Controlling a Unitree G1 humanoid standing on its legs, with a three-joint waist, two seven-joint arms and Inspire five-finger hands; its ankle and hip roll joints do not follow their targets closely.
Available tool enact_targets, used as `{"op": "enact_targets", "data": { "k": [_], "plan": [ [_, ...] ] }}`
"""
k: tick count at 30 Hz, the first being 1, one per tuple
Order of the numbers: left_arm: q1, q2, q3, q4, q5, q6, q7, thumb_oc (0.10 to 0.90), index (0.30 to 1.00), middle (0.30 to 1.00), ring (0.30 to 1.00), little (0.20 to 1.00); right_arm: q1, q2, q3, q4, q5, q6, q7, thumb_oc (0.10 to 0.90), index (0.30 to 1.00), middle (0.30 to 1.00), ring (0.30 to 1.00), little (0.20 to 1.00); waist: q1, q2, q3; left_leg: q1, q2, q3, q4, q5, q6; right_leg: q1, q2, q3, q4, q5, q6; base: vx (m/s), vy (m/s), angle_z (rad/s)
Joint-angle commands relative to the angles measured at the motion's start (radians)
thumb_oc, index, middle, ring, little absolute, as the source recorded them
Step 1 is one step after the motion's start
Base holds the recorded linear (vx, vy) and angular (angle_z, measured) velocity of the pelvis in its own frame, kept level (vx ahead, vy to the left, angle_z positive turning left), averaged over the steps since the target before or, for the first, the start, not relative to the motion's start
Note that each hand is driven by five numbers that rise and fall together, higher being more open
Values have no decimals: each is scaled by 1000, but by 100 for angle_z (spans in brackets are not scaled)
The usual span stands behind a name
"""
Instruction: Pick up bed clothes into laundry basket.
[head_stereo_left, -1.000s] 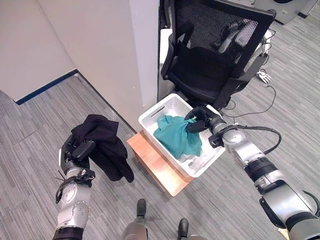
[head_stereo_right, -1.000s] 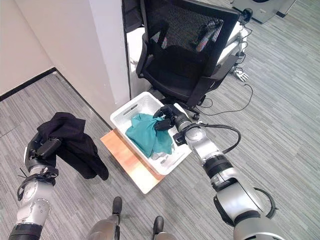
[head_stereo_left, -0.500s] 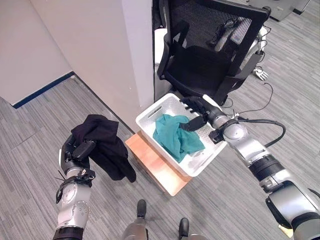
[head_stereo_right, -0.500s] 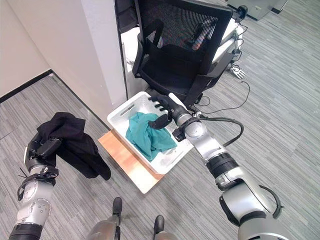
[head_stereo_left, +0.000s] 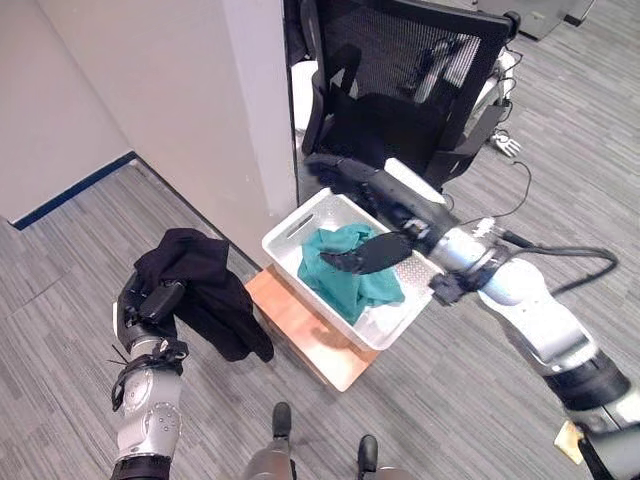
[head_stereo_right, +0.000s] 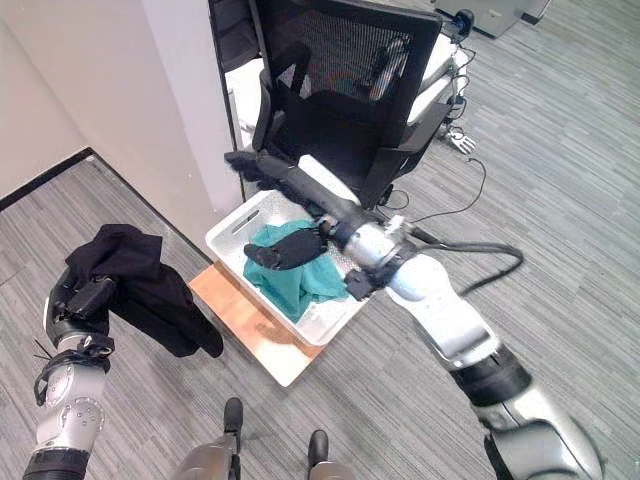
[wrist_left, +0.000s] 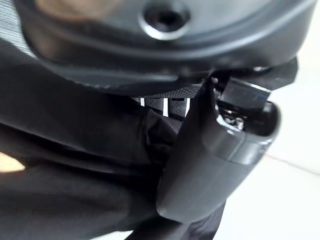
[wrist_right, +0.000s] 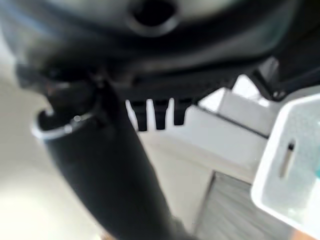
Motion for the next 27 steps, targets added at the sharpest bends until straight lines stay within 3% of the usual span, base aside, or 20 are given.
{"op": "enact_targets", "data": {
  "k": [1, 2, 4, 5, 8, 10, 13, 14, 16, 19, 21, 23, 24, 27],
  "plan": [
    [-28, 123, 169, -100, 78, -186, 8, 400, 300, 300, 300, 300, 110, 28, -143, -34, 71, -145, -16, 800, 900, 900, 900, 900, -42, -14, -134, 100, 14, 51, 2, -145, -23, -21, -61, -1, 3, -7, 54, 0, 0, 0],
    [-27, 126, 166, -101, 78, -186, 8, 400, 300, 300, 300, 300, 119, 30, -149, -39, 72, -143, -14, 800, 900, 900, 900, 900, -40, -16, -136, 101, 14, 51, 2, -145, -23, -20, -61, -1, 3, -7, 54, 0, 0, 0],
    [-32, 200, 237, -113, 137, -198, 23, 400, 300, 300, 300, 300, 345, 73, -262, -13, 116, -113, 31, 800, 900, 900, 900, 900, -65, -2, -152, 113, 12, 51, 2, -148, -24, -8, -62, -2, 3, -12, 55, 0, 0, 0],
    [-32, 203, 232, -112, 137, -198, 24, 400, 300, 300, 300, 300, 353, 76, -268, -16, 118, -112, 34, 800, 900, 900, 900, 900, -63, -4, -153, 114, 12, 50, 2, -149, -24, -7, -62, -3, 3, -13, 55, 0, 0, 0],
    [-34, 295, 294, -100, 191, -201, 44, 400, 300, 300, 300, 300, 528, 170, -376, 85, 91, -107, -4, 800, 900, 900, 900, 900, -84, 11, -166, 123, 10, 50, 2, -150, -27, 3, -61, -2, 3, -17, 56, 17, -6, -3],
    [-43, 373, 341, -94, 199, -218, 67, 400, 300, 300, 300, 300, 621, 282, -399, 205, 141, -111, -36, 800, 900, 900, 900, 900, -99, 25, -172, 126, 11, 55, 2, -142, -28, 2, -60, -1, 3, -9, 55, -9, -8, 2],
    [-49, 416, 365, -88, 199, -225, 78, 400, 300, 300, 300, 300, 667, 322, -383, 249, 110, -106, -26, 800, 900, 900, 900, 900, -107, 30, -182, 128, 10, 56, 2, -148, -30, 2, -59, 3, 3, -16, 56, 1, -9, -7],
    [-62, 490, 383, -79, 217, -224, 101, 400, 300, 300, 300, 300, 712, 368, -328, 354, 78, -81, -24, 800, 900, 900, 900, 900, -115, 46, -189, 131, 10, 59, 2, -145, -32, 2, -58, 9, 4, -13, 56, -17, -10, -10],
    [-78, 550, 386, -70, 220, -226, 113, 400, 300, 300, 300, 300, 716, 391, -276, 425, 54, -64, -30, 800, 900, 900, 900, 900, -116, 56, -193, 134, 11, 63, 2, -142, -35, 3, -58, 10, 4, -11, 56, -15, -12, -19],
    [-114, 630, 382, -57, 217, -224, 117, 400, 300, 300, 300, 300, 712, 408, -221, 430, 44, -53, -16, 800, 900, 900, 900, 900, -121, 62, -196, 135, 12, 66, 2, -139, -38, 3, -57, 10, 4, -10, 56, -7, -7, -7],
    [-163, 722, 355, -25, 202, -220, 109, 400, 300, 300, 300, 300, 704, 404, -172, 434, 46, -45, 5, 800, 900, 900, 900, 900, -124, 75, -199, 135, 12, 66, 2, -134, -40, 4, -57, 12, 4, -8, 56, -38, -40, 0],
    [-281, 845, 265, 31, 146, -224, 72, 400, 300, 300, 300, 300, 682, 390, -117, 424, 30, -46, 25, 800, 900, 900, 900, 900, -128, 91, -203, 133, 11, 62, 2, -128, -45, 8, -58, 4, 4, -8, 59, -38, -31, 10],
    [-286, 847, 260, 34, 145, -225, 71, 400, 300, 300, 300, 300, 682, 391, -118, 424, 30, -46, 25, 800, 900, 900, 900, 900, -127, 90, -202, 133, 11, 62, 2, -128, -45, 8, -58, 3, 4, -8, 59, -23, -21, 13],
    [-424, 955, 156, 87, 99, -226, 46, 400, 300, 300, 300, 300, 667, 382, -90, 431, 23, -50, 24, 800, 900, 900, 900, 900, -131, 108, -209, 133, 10, 57, 2, -122, -48, 13, -58, -5, 3, -8, 60, -20, -31, 3]
  ]
}}
